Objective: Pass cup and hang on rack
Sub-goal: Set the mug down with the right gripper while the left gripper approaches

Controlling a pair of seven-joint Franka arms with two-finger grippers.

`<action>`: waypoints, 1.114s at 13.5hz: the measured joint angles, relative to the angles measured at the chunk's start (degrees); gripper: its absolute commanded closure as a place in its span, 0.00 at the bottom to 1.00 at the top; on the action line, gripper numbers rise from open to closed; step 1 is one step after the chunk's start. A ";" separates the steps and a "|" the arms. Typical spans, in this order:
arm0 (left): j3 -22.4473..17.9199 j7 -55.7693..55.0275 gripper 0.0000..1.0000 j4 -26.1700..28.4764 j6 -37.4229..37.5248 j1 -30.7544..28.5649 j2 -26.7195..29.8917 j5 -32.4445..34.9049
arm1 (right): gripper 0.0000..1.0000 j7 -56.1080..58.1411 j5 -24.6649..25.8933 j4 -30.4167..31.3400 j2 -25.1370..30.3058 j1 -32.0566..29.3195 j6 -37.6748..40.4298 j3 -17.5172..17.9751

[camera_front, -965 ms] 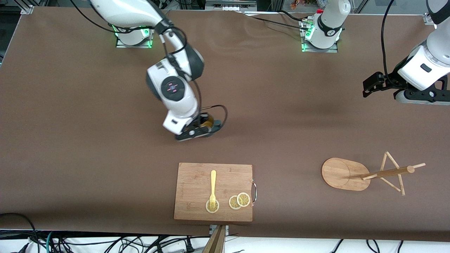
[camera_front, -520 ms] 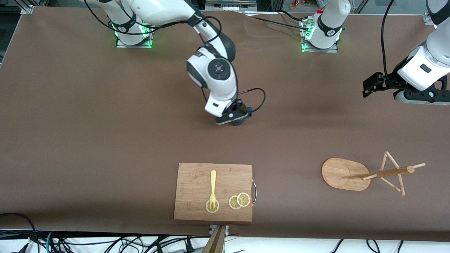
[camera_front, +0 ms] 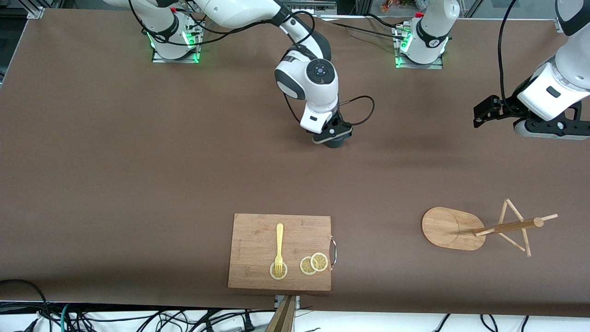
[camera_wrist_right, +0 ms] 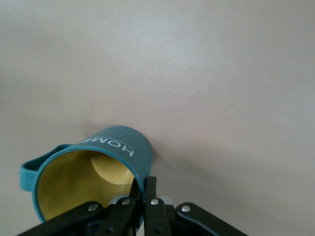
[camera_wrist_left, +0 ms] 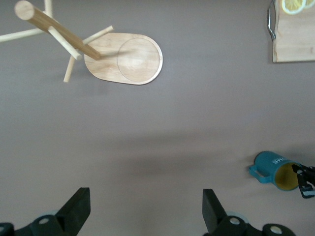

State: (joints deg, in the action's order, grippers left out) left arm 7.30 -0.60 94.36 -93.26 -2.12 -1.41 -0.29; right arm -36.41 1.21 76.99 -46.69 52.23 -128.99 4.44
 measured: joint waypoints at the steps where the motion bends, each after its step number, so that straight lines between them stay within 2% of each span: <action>1: 0.19 1.21 0.00 0.05 0.67 0.01 -0.13 0.00 | 0.94 -0.55 0.03 -0.50 -0.28 0.47 0.02 -0.18; 2: 0.32 2.18 0.00 0.06 1.21 0.02 -0.30 0.00 | 0.86 -0.81 0.03 -0.66 -0.57 0.55 0.02 -0.21; 4: 0.78 4.79 0.00 0.08 3.06 0.08 -0.54 -0.22 | 0.63 -0.95 0.03 -0.73 -0.93 0.46 -0.01 -0.63; 8: 2.39 11.12 0.00 0.59 6.24 0.26 -0.61 -4.00 | 0.52 -1.15 0.01 -1.61 -0.99 0.14 0.62 -1.38; 9: 2.61 14.28 0.00 1.36 6.28 0.26 -0.61 -4.42 | 0.45 -1.15 0.01 -2.58 -0.85 -0.09 1.91 -1.47; 12: 2.63 24.39 0.00 6.13 3.72 -0.32 -0.29 -8.82 | 0.33 -1.28 -0.61 -6.87 0.40 -1.22 8.74 -1.62; 13: 2.60 28.63 0.00 8.53 1.63 -0.97 0.15 -10.88 | 0.23 -1.31 -1.21 -8.21 1.34 -2.20 11.15 -1.71; 14: 2.54 33.37 0.00 11.30 -0.82 -1.85 0.66 -13.37 | 0.00 -1.31 -1.55 -9.16 2.57 -3.72 13.44 -1.80; 15: 2.49 38.42 0.00 14.11 -3.30 -2.93 1.08 -15.87 | 0.00 -1.26 -1.65 -9.73 4.05 -5.79 15.62 -1.83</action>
State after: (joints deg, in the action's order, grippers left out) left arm 9.79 37.83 108.47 -96.56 -5.04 -0.33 -16.17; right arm -37.67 -0.44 67.26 -42.64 46.43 -113.37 2.61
